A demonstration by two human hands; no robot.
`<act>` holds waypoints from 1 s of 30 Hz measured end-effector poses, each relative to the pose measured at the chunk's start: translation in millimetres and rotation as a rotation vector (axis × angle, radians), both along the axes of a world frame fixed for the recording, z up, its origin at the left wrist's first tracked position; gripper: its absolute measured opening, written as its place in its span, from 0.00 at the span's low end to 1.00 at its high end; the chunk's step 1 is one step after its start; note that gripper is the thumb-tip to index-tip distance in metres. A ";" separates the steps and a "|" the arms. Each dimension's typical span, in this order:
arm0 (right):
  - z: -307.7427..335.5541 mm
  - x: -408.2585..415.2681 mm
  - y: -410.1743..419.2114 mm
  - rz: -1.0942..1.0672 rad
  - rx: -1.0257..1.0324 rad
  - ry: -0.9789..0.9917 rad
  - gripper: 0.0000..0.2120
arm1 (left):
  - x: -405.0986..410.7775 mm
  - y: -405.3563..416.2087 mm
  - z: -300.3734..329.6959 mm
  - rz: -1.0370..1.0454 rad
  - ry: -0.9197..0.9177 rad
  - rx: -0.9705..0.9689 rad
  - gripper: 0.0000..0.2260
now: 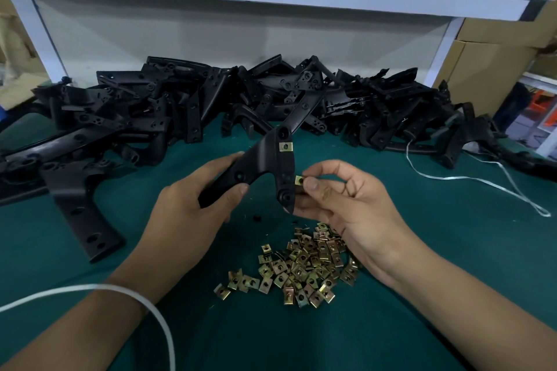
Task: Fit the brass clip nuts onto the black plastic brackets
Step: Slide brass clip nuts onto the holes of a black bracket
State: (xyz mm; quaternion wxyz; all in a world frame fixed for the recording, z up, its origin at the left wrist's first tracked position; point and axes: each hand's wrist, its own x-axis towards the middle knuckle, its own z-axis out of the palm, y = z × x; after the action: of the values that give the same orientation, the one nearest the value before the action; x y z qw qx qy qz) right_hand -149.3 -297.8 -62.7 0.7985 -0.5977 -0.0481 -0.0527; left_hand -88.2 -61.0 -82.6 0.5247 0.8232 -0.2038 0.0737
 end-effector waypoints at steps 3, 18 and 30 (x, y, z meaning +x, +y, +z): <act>0.4 0.1 -0.5 0.000 -0.007 -0.012 0.10 | -0.8 -0.2 0.8 -0.012 0.003 0.020 0.17; -5.8 -2.5 9.5 -0.090 -0.085 -0.001 0.08 | -6.4 -6.2 -1.5 0.100 -0.148 0.195 0.24; -15.2 -10.8 17.6 -0.263 -0.618 -0.120 0.07 | -3.5 -5.6 -2.3 0.144 -0.133 0.078 0.21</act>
State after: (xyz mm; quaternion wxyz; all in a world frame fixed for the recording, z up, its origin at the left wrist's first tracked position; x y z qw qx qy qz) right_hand -160.2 -280.2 -77.9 0.5616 -0.8085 -0.0315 -0.1732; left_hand -91.7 -66.6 -84.9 0.4711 0.8487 -0.1813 0.1577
